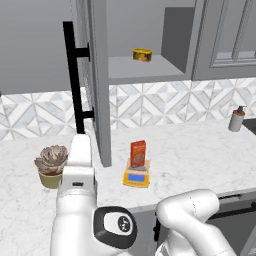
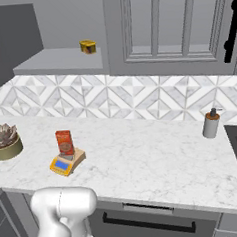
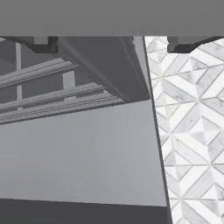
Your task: Pick the boxed food and place it on the digital scale for weighing, and close the cabinet.
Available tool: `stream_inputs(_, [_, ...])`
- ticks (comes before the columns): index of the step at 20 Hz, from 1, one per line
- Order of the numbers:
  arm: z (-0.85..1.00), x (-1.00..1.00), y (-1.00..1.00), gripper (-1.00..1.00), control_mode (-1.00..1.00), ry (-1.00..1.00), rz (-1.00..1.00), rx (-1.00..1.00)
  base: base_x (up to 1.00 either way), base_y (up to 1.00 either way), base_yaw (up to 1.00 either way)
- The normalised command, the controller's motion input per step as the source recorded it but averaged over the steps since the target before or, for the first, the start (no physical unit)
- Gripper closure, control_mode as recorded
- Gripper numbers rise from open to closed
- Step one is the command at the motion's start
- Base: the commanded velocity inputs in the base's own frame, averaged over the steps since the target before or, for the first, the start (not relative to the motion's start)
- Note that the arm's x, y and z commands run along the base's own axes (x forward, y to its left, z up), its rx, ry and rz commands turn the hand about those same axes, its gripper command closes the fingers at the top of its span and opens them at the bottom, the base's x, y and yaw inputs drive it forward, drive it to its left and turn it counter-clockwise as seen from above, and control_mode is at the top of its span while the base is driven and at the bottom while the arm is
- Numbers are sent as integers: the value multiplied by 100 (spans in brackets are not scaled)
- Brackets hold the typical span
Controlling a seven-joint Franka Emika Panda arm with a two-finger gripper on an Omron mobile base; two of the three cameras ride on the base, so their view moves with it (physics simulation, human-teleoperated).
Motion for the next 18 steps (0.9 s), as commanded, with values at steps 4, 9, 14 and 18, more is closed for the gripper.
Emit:
stream_inputs(4, [9,-4,-11,-100,-100,-24,-30,-2,0,0,0])
stream_inputs(9, [32,-26,-69,-100,-100,-45,-31,0,0,0,0])
stream_inputs(14, [9,1,-100,-100,-100,-17,-25,7,0,0,0])
stream_inputs(18, [3,8,-100,-100,-100,-3,-19,14,0,0,0])
